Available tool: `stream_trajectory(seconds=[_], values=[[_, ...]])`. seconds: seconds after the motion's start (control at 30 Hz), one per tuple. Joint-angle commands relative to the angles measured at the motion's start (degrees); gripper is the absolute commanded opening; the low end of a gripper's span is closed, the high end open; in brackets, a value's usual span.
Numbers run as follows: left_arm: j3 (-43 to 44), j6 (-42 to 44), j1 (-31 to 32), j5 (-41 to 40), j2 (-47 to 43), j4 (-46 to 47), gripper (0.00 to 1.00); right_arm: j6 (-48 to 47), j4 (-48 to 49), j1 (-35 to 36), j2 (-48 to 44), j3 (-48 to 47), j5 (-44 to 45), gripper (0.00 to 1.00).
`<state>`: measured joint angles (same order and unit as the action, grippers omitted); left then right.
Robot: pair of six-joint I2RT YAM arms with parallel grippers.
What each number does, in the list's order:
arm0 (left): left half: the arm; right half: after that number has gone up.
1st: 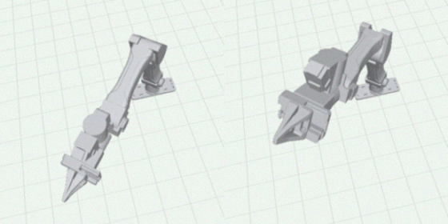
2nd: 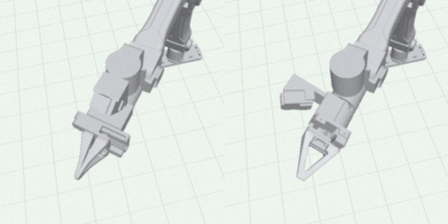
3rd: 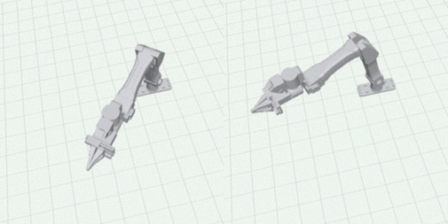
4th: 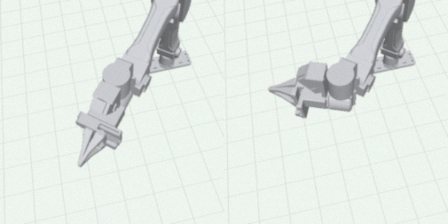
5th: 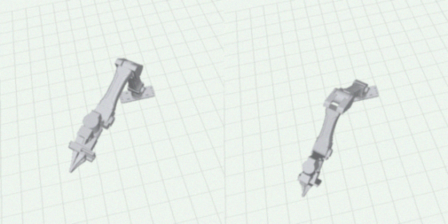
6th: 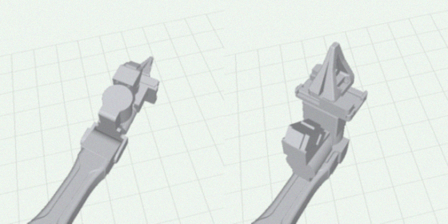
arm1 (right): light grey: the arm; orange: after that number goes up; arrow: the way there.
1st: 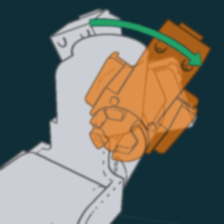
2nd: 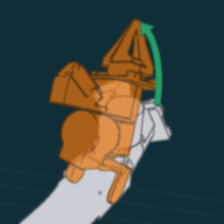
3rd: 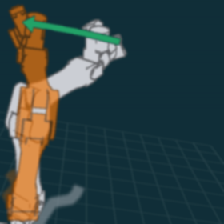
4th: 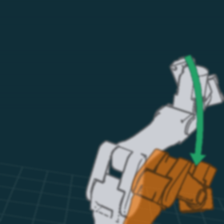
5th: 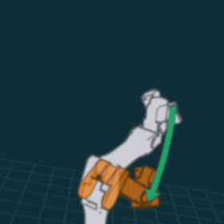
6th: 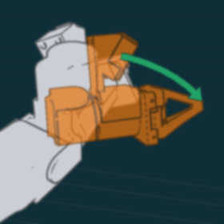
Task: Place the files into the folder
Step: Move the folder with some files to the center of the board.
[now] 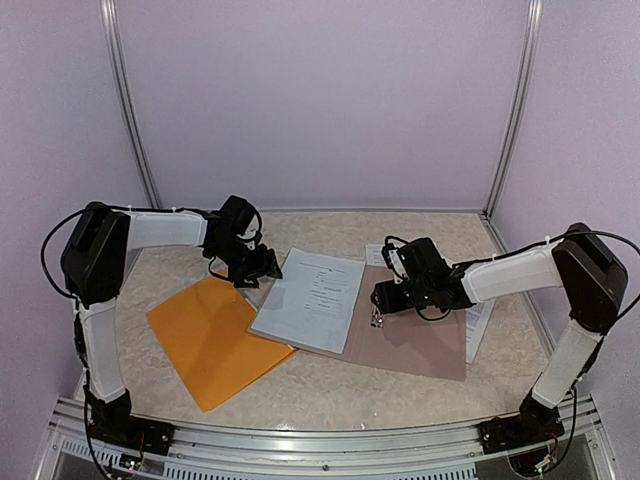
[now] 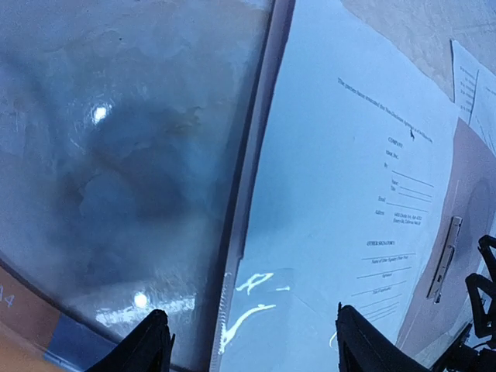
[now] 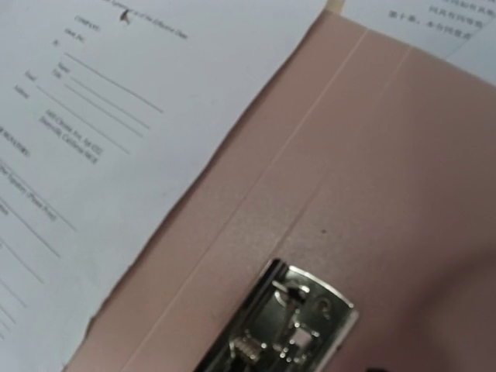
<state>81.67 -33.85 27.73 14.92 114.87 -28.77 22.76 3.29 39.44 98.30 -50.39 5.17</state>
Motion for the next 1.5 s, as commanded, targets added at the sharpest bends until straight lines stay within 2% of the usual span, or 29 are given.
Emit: stream_trajectory(seconds=[0.0,0.2,0.3,0.43,0.77,0.93,1.13,1.47], values=[[2.4,3.1,-2.3,6.8,4.9,-0.3,0.69,0.9,0.5,-0.4,0.6,1.1,-0.9,0.63],[4.6,2.8,-3.4,15.1,9.2,0.9,0.65,1.8,1.3,-0.4,0.9,1.8,-1.5,0.62],[4.2,1.6,-3.9,20.7,10.3,3.0,0.58,2.2,1.7,-0.4,0.6,2.5,-1.1,0.62],[4.5,0.8,-4.1,22.3,12.3,3.0,0.50,2.0,1.3,-0.4,0.2,2.2,-0.2,0.62],[1.1,-2.3,-6.1,27.2,11.7,9.0,0.21,0.9,-0.6,-0.4,1.7,-1.1,0.1,0.61],[-1.4,-4.1,-7.0,29.3,9.4,12.0,0.00,-0.2,-2.3,-0.5,2.0,-3.1,1.3,0.61],[-4.1,-3.8,-7.3,27.0,3.1,10.9,0.00,-0.9,-2.9,-1.0,1.6,-4.1,2.5,0.61],[-16.9,-2.1,-7.2,12.3,-14.4,4.5,0.00,-4.3,-7.3,-1.4,2.0,-6.9,2.1,0.60]])
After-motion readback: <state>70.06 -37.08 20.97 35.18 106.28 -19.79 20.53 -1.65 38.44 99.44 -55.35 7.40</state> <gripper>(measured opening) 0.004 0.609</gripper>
